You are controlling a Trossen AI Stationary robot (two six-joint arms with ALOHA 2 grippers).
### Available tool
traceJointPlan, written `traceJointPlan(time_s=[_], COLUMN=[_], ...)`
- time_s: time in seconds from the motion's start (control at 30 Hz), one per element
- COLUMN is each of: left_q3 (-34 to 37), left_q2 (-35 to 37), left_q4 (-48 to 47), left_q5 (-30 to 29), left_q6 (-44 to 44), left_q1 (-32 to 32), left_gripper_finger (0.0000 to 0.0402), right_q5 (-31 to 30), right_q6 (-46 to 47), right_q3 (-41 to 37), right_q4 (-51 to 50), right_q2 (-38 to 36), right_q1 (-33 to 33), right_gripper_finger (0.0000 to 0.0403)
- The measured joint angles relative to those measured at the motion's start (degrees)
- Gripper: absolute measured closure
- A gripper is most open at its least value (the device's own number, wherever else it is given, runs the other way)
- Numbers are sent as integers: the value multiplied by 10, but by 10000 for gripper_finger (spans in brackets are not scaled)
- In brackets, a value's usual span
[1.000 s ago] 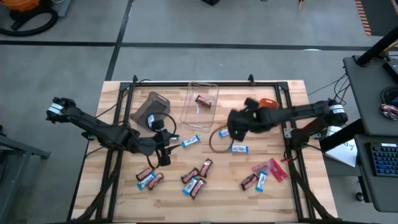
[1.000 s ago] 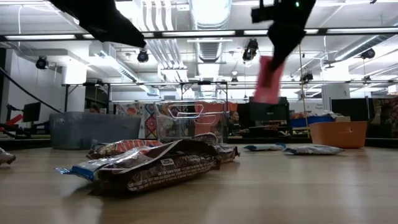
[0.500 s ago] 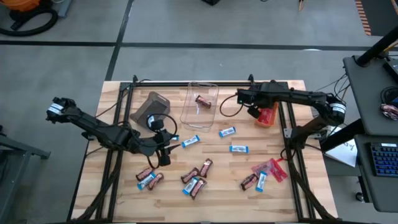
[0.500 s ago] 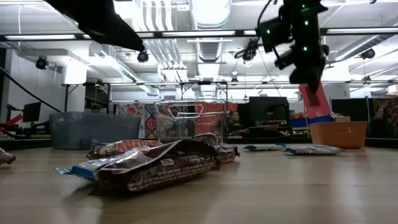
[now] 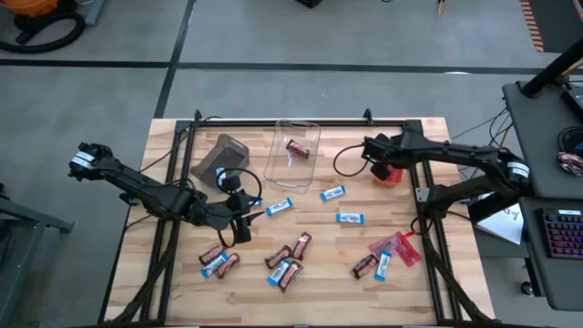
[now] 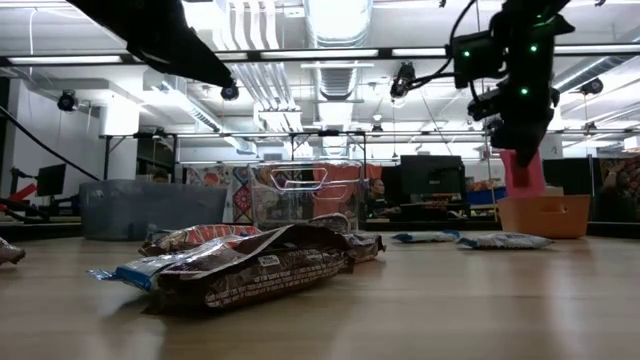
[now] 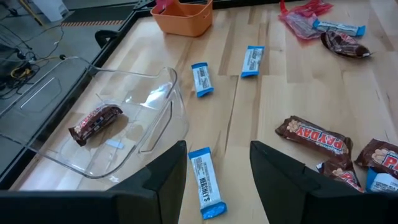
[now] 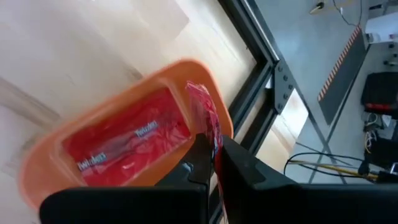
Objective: Sort candy
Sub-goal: Put the red candy into the orange bin, then put the blue chocolate into the black bin
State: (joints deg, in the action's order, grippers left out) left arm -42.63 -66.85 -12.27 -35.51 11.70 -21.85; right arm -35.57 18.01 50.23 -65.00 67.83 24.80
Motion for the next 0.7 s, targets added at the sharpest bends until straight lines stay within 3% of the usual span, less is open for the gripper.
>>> traceJointPlan(time_s=[0.27,0.43,0.7], left_q3=[0,0,0], left_q2=[0,0,0], left_q4=[0,0,0], left_q5=[0,0,0], left_q6=[0,10,13], left_q1=[0,0,0], left_gripper_finger=[241,241,241], right_q5=[32,36,89], right_q6=[-8,-8,7], right_q3=[-47,-46,-46], right_q4=[39,41,40], right_q2=[-28,-24,-27], right_q1=[0,0,0], right_gripper_finger=[380,329,262])
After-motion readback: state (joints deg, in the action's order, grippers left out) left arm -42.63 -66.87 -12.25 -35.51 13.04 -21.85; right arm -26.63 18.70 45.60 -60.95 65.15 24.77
